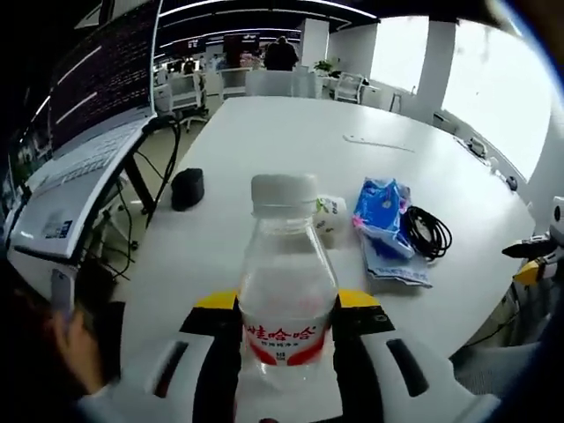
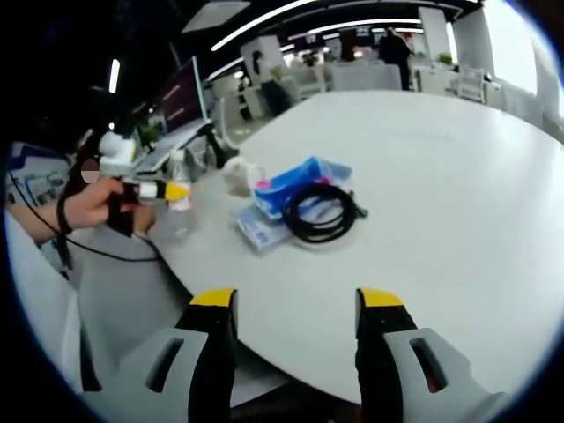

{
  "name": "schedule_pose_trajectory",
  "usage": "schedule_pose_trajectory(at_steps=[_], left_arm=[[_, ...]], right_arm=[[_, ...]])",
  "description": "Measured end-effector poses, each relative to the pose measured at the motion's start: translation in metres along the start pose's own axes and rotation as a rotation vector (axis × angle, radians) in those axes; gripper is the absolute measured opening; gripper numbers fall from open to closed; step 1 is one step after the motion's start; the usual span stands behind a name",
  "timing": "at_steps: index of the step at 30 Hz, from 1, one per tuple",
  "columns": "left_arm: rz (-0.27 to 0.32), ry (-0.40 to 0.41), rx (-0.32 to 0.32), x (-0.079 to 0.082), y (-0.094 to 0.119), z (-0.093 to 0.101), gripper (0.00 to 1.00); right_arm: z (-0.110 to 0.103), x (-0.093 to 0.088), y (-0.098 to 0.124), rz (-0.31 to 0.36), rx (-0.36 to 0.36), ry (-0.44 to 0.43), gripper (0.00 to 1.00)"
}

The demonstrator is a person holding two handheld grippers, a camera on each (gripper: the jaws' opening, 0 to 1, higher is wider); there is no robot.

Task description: Arrange the tabletop items into an orderly group along one side of the table until the central work area is clear of visible clutter.

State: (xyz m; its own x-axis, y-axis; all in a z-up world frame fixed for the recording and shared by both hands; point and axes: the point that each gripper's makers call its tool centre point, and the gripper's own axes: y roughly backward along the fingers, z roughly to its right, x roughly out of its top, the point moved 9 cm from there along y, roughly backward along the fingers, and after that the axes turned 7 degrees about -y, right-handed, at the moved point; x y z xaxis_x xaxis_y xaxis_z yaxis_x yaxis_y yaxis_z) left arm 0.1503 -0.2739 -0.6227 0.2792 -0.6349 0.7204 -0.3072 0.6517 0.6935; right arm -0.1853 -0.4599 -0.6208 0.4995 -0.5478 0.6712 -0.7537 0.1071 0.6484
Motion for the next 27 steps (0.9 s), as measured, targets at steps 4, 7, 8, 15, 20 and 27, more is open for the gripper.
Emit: schedule_pose_trajectory(at_steps=[4,7,8,15,20,27], left_arm=[[0.008,-0.016,0.003,-0.001,0.005,0.004,0.39],[0.011,-0.024,0.006,-0.002,0.007,0.005,0.39],[0.011,-0.025,0.006,-0.002,0.007,0.006,0.39],[0.007,-0.042,0.004,-0.007,0.008,0.008,0.39],[0.012,-0.064,0.009,-0.009,0.009,0.009,0.39],[0.020,-0.069,0.016,-0.011,0.008,0.009,0.39]], right_arm=[[0.000,0.000,-0.001,-0.002,0.003,0.000,0.52],[-0.001,0.001,-0.003,-0.002,0.007,0.001,0.52],[-0.002,0.001,-0.003,-0.003,0.008,0.001,0.52],[-0.003,0.002,-0.005,-0.005,0.013,0.004,0.52],[-0.004,0.002,-0.006,-0.011,0.017,0.007,0.52],[-0.005,0.004,-0.007,-0.010,0.019,0.007,0.52]])
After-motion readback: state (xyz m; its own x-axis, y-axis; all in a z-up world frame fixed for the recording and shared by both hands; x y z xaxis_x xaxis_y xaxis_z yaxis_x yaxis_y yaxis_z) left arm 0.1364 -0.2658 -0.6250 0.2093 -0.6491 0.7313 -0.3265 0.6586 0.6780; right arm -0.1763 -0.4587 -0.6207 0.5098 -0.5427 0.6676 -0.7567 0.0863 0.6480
